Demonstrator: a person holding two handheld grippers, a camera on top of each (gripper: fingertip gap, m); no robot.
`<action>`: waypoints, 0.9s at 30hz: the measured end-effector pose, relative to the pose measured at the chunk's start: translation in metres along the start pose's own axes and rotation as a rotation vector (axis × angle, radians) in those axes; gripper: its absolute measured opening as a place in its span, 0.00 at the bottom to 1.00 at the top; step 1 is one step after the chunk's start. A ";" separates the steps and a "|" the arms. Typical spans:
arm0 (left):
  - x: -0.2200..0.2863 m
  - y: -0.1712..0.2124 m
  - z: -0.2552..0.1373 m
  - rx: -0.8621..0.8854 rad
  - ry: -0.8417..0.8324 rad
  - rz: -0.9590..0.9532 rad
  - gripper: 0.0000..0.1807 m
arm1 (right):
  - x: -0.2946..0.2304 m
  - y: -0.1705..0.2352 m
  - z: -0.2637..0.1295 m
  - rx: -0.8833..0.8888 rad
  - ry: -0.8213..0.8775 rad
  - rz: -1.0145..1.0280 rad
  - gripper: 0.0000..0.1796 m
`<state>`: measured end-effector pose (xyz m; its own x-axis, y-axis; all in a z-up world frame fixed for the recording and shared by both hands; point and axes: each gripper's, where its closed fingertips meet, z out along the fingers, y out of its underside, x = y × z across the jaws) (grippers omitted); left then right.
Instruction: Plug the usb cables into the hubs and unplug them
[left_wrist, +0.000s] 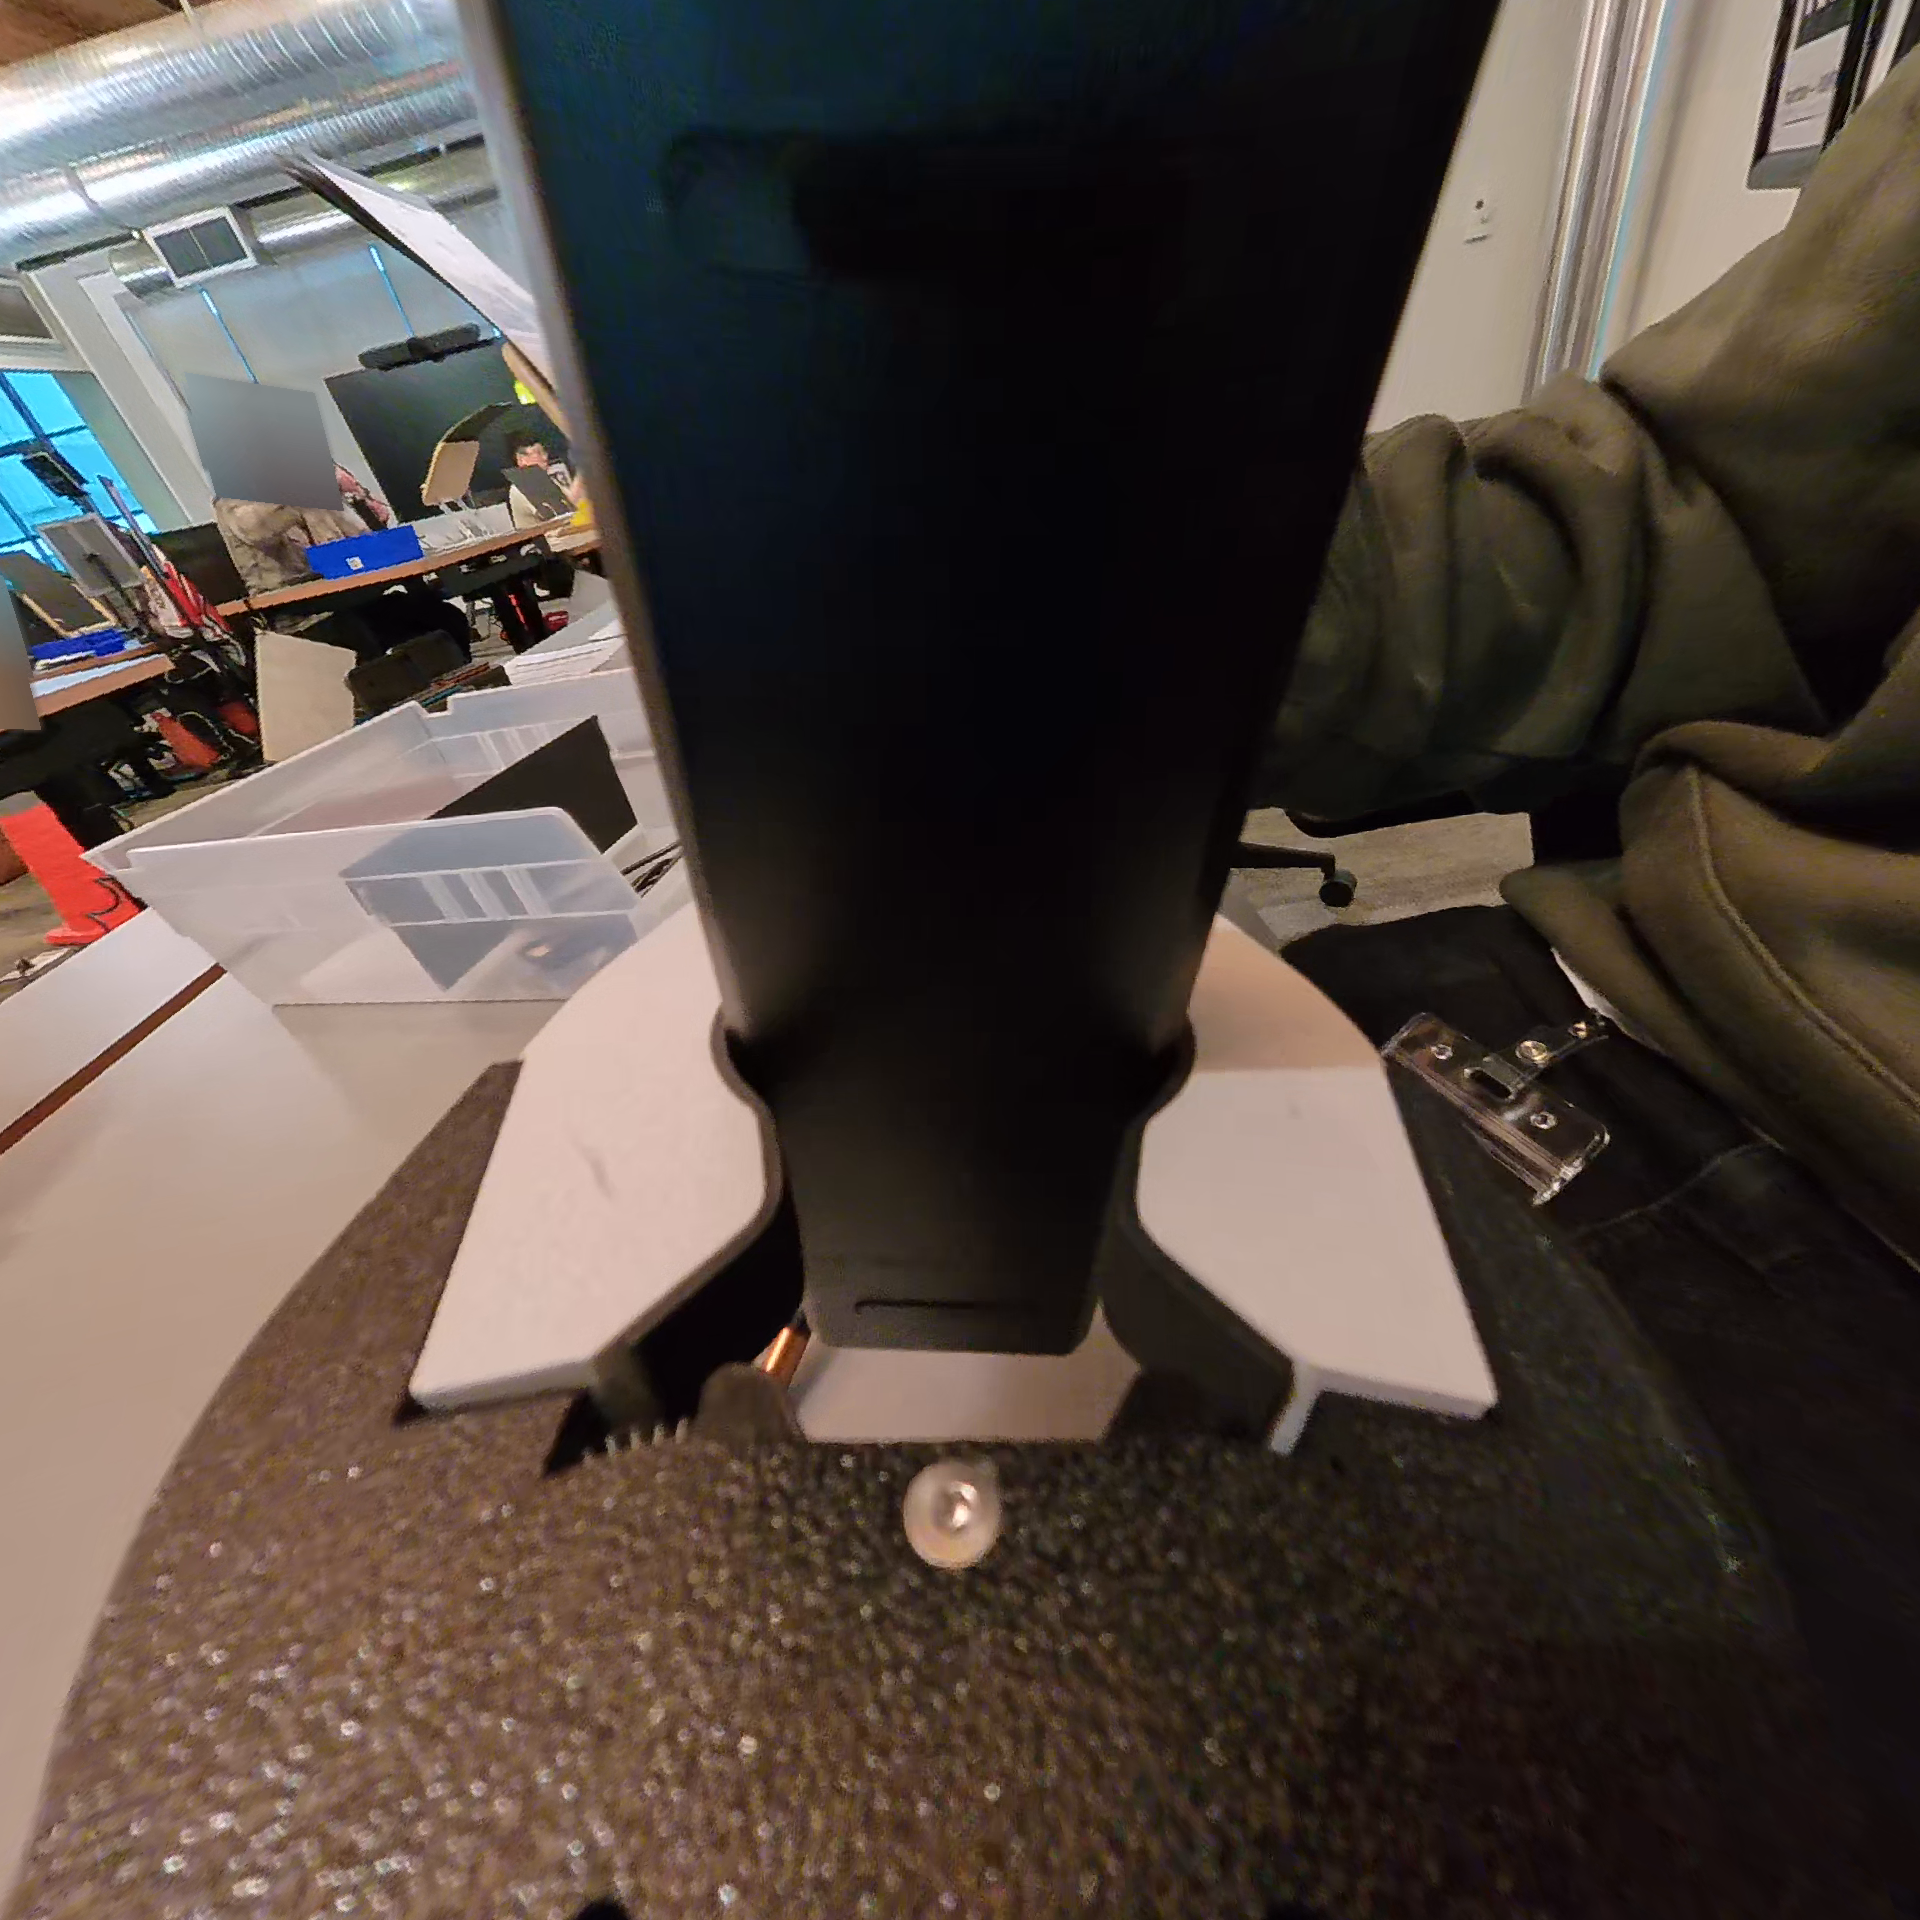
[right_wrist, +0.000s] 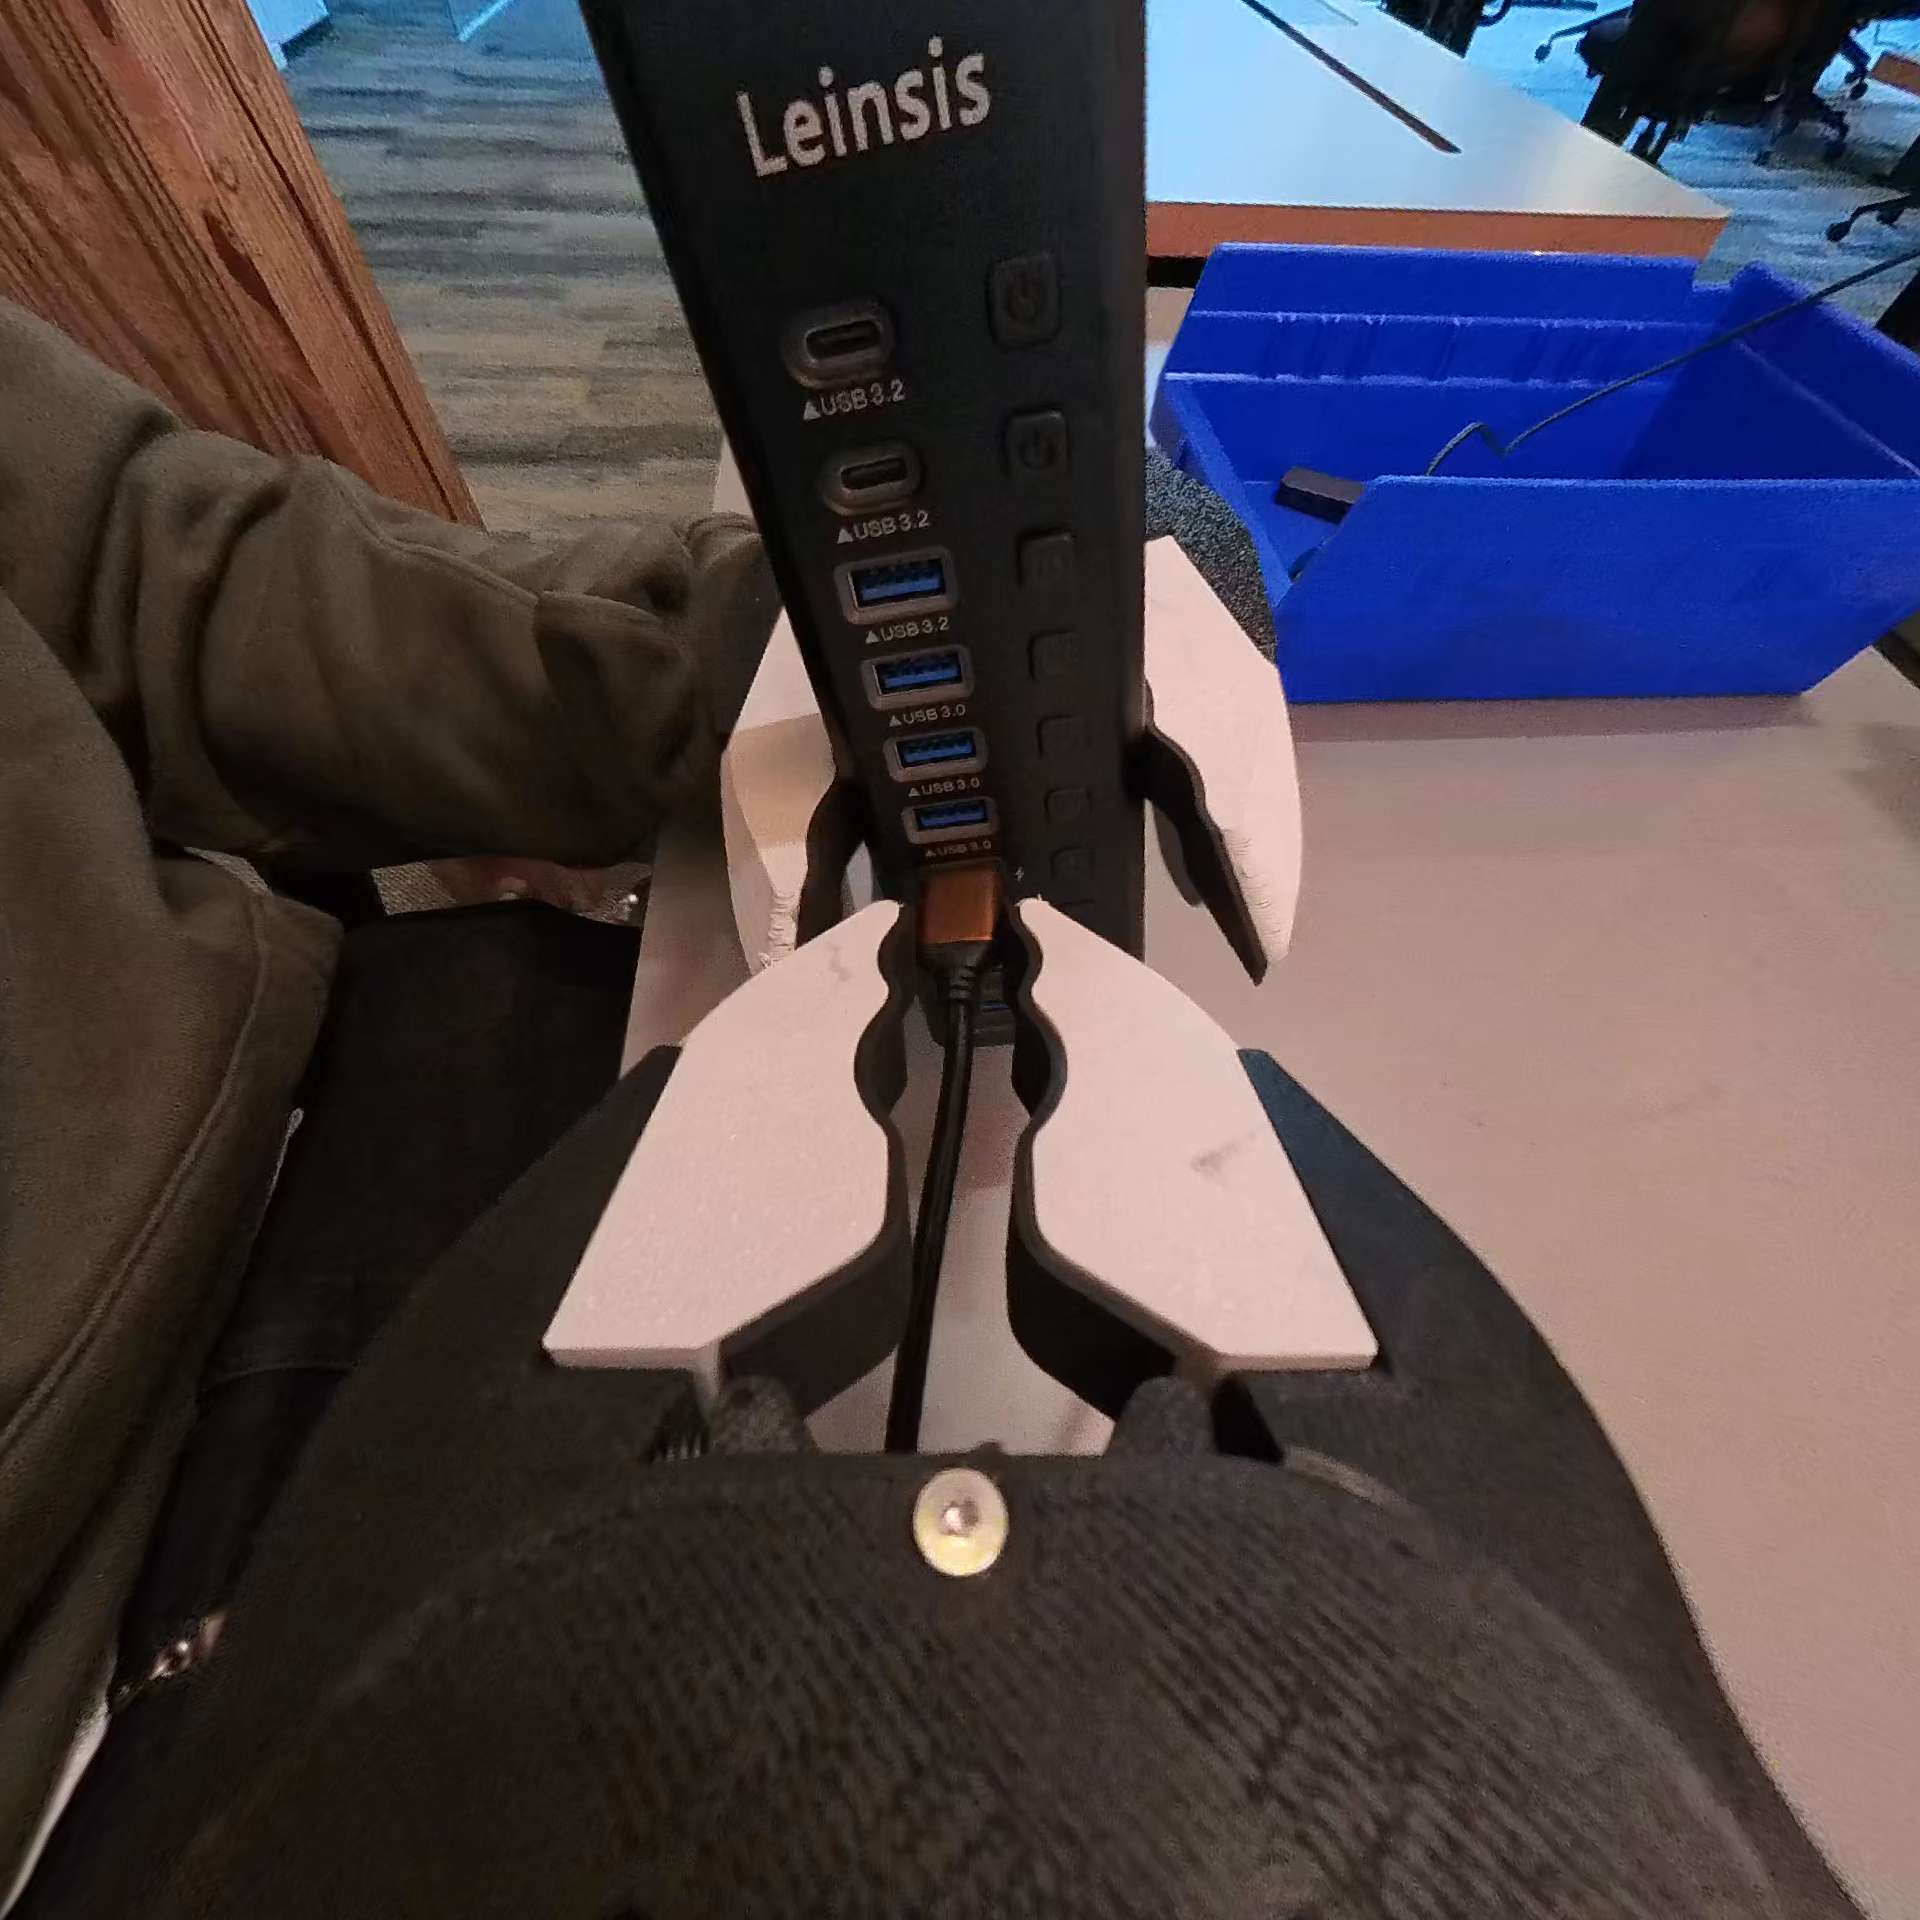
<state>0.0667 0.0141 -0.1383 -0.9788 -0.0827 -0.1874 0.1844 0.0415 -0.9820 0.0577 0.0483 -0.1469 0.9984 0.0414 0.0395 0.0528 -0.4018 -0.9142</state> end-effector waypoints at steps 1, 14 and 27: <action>0.000 0.000 0.000 0.004 0.001 0.000 0.39 | 0.000 0.000 0.000 0.002 0.002 0.006 0.09; -0.004 -0.003 0.002 0.007 -0.028 -0.005 0.39 | 0.002 -0.002 -0.011 -0.290 0.054 -0.167 0.09; -0.049 0.004 -0.066 -0.019 -0.267 -0.054 0.39 | 0.125 -0.061 -0.245 -0.093 0.747 -0.075 0.09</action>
<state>0.1091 0.0845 -0.1315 -0.9284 -0.3452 -0.1376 0.1287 0.0485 -0.9905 0.1842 -0.1465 0.0123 0.7399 -0.5458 0.3933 0.0897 -0.4993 -0.8618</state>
